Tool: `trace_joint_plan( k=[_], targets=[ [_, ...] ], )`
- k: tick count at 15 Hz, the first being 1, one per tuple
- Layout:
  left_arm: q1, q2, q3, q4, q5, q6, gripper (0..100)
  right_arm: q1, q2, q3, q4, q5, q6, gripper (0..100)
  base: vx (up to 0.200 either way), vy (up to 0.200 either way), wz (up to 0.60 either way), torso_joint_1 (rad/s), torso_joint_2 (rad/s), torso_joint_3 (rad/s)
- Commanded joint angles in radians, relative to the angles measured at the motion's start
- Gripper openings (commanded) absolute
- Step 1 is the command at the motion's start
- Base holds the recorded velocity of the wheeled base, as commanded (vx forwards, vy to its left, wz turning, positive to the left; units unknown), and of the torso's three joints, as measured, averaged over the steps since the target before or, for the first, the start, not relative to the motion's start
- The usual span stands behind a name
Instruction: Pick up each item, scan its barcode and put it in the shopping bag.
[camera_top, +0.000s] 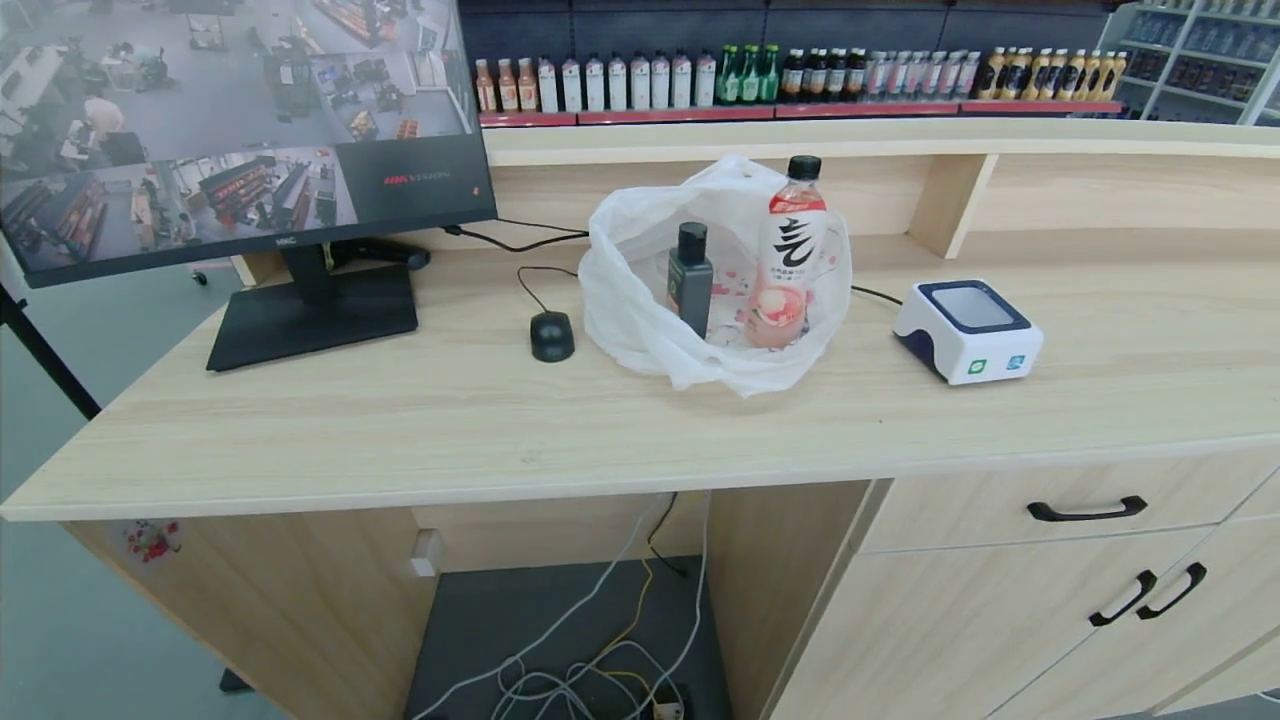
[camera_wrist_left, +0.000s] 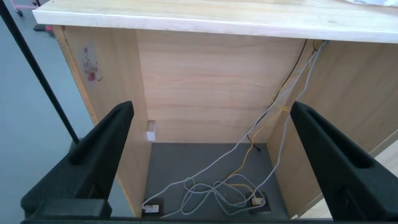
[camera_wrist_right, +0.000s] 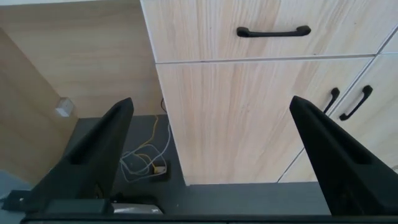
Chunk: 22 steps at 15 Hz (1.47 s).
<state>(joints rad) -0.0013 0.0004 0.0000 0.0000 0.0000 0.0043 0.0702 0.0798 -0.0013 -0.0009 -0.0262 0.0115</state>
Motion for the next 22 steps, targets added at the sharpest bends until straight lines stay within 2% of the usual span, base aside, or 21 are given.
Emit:
trace_joint_plan(
  k=[1, 2, 22],
  targets=[
    [0.0, 0.0, 0.0, 0.0, 0.0, 0.0, 100, 0.0, 0.008, 0.001, -0.001, 0.0, 0.001, 100, 0.0, 0.0, 0.0, 0.0, 0.0, 0.0],
    [0.0, 0.0, 0.0, 0.0, 0.0, 0.0, 100, 0.0, 0.008, 0.0, -0.001, 0.0, 0.001, 100, 0.0, 0.0, 0.0, 0.0, 0.0, 0.0],
    [0.0, 0.0, 0.0, 0.0, 0.0, -0.003, 100, 0.0, 0.008, 0.001, -0.001, 0.0, -0.008, 100, 0.0, -0.2, 0.0, 0.002, 0.0, 0.001]
  ],
)
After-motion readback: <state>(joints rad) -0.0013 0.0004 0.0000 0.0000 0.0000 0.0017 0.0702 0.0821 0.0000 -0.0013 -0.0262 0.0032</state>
